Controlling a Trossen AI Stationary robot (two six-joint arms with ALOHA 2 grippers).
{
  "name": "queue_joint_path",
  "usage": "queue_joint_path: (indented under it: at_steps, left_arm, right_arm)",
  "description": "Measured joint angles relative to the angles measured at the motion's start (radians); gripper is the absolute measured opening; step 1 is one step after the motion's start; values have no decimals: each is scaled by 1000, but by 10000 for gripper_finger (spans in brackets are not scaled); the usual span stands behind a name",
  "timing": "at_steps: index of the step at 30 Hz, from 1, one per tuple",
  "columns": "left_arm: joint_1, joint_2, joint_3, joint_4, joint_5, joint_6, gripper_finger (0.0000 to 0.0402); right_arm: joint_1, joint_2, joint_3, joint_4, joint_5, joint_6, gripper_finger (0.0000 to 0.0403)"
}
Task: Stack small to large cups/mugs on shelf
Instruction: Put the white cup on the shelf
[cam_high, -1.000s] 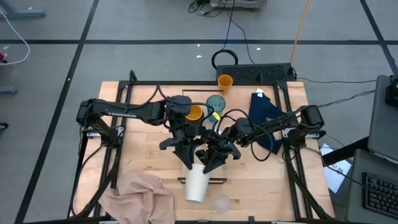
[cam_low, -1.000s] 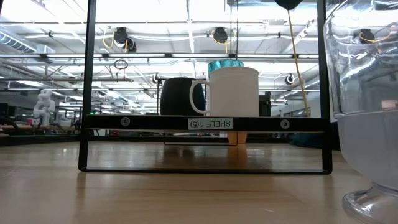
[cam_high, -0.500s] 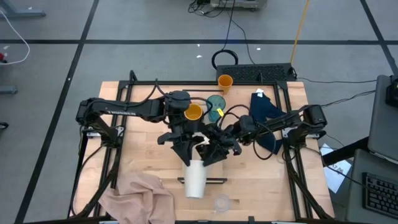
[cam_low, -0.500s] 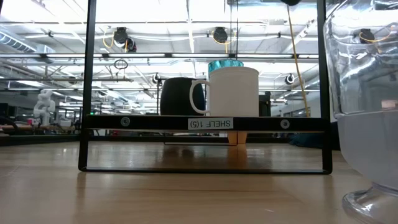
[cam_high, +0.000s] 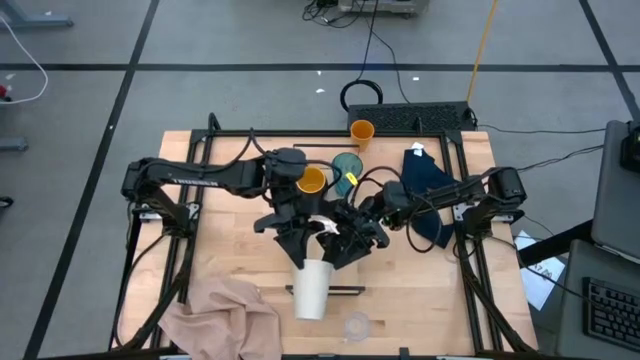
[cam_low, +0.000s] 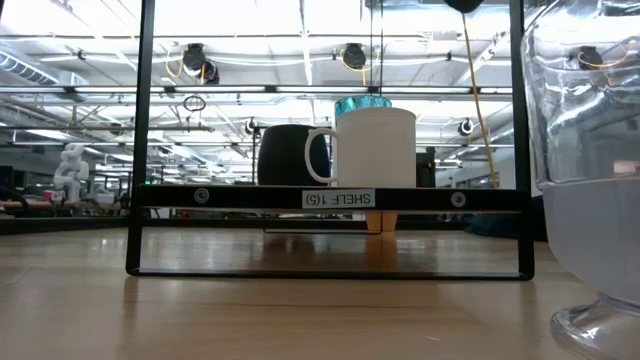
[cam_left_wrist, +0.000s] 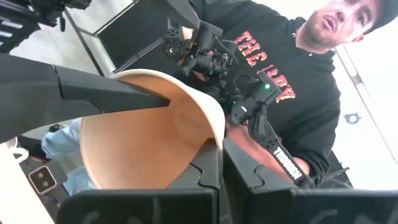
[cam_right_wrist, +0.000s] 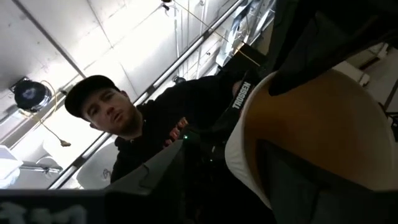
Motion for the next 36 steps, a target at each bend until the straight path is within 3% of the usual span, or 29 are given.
queue_joint_path:
  at_steps: [8, 14, 21, 33, 36]
  left_arm:
    - [13, -46, -2, -6, -62, -32, 1]
    - [29, -89, -3, -108, -116, 7, 1]
    - [46, -125, -2, -100, -173, -15, 1]
    - [76, -148, -2, -106, -190, -47, 1]
    - [92, -150, -2, -82, -138, -91, 1]
  right_arm:
    - [-29, -20, 3, 9, -5, -82, 190]
    - [-58, -20, 3, 25, -10, -88, 190]
    - [-66, -21, 3, 80, 83, -129, 190]
    - [-66, -21, 3, 85, 148, -220, 190]
    - [-67, -21, 14, 53, 147, -225, 189]
